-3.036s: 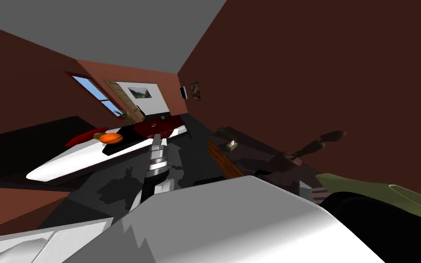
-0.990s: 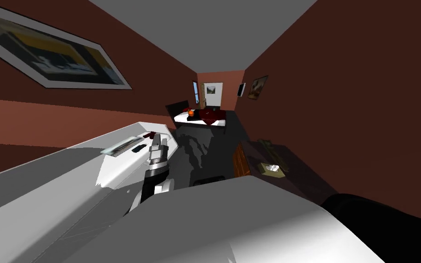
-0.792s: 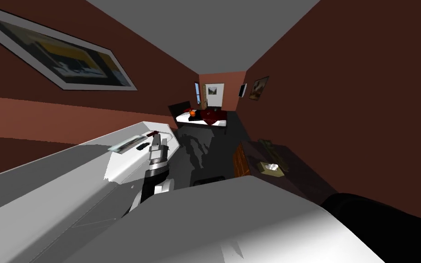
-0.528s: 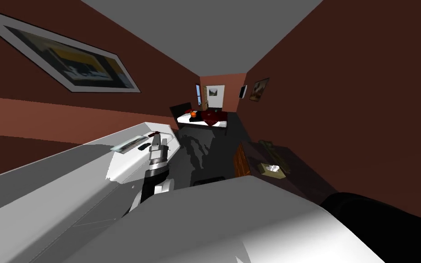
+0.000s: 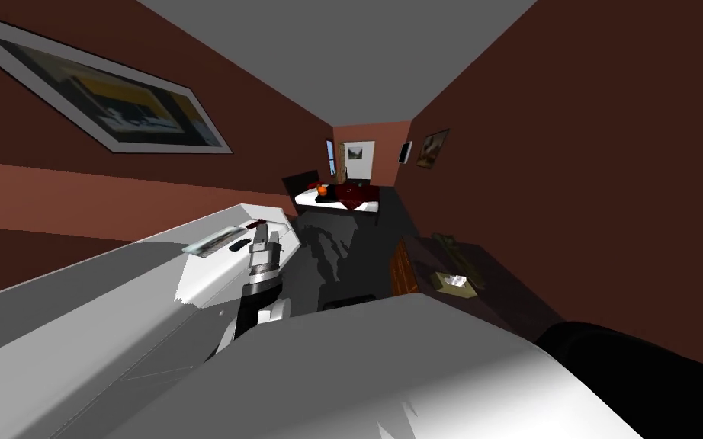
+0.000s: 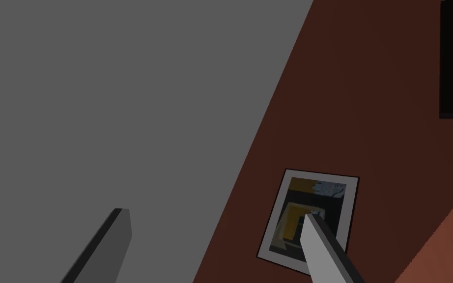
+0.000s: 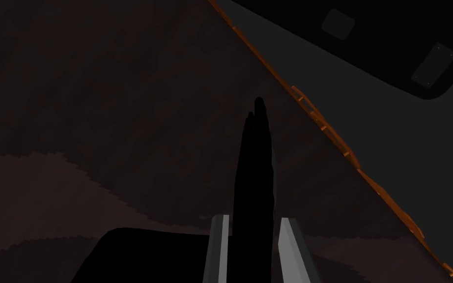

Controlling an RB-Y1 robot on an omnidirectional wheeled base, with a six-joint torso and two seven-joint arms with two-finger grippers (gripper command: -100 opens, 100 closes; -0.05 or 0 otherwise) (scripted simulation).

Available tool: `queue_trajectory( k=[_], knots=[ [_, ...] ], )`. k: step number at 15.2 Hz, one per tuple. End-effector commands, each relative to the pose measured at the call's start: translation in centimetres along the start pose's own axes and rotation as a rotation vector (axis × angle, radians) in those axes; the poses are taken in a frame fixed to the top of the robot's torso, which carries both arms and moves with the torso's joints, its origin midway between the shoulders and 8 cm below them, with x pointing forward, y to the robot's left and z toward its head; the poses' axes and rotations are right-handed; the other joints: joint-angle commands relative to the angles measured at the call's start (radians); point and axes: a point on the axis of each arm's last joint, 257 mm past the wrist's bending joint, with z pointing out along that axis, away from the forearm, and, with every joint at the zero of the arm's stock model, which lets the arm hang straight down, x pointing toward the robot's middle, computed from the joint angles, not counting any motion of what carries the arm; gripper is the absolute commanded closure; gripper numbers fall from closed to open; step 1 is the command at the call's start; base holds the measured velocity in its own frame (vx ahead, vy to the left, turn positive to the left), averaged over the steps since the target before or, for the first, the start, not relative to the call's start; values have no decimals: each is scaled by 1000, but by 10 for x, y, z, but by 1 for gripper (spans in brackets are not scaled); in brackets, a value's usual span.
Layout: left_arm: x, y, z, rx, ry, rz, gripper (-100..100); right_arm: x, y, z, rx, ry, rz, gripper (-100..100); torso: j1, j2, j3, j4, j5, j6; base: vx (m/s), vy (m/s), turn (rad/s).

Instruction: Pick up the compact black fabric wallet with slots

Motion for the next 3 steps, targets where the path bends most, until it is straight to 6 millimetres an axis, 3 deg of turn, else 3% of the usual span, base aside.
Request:
queue_trajectory(
  k=[1,3],
  knots=[
    [0,0,0,0,0,0,0,-4,4,-6,-4,0,-2,100,0,0,0,0,0,0,-36,8,-50],
    [0,0,0,0,0,0,0,-4,3,-6,-3,-1,-4,100,1,1,1,0,0,0,-29,9,-24]
  ],
)
